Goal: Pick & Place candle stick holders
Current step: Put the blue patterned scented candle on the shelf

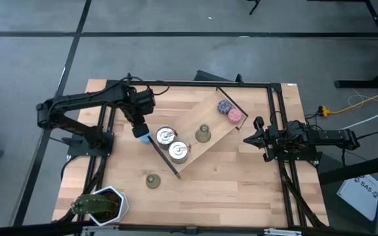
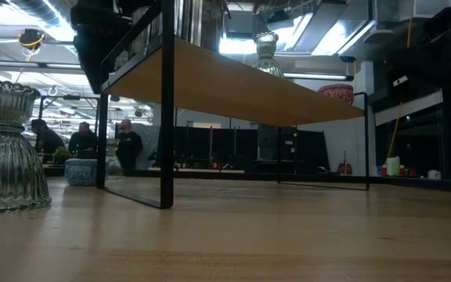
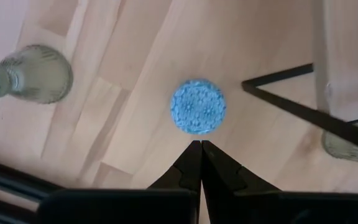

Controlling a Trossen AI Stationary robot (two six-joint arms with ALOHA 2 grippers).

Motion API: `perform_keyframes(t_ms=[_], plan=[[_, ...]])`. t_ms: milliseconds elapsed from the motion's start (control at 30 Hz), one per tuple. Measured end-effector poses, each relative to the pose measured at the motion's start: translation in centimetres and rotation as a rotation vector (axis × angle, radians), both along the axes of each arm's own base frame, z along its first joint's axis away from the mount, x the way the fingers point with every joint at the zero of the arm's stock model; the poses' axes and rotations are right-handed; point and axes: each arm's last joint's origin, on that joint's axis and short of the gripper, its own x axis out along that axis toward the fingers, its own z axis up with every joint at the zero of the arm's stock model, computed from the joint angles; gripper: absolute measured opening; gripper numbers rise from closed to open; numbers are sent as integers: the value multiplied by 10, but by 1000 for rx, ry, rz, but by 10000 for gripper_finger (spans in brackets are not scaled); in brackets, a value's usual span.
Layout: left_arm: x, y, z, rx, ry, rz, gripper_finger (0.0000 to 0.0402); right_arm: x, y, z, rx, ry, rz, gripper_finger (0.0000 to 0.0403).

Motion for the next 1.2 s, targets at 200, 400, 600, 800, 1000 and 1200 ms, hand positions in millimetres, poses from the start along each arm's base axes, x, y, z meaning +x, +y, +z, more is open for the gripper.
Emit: perform_keyframes(t_ms=[200,400,600,800,1000,1200], plan=[[-5,-1,-4,-2,7,5,1,0,0,0,0,0,0,10],[-2,0,-3,7,-18,5,6,0,0,0,0,0,0,10],[-1,1,-3,28,-31,3,12,0,0,0,0,0,0,10],[-1,1,-3,34,-28,-64,19,0,0,0,0,0,0,10],[-1,1,-3,43,-25,-81,30,0,0,0,0,0,0,10],[-2,5,-3,54,-20,-4,33,0,0,0,0,0,0,10]])
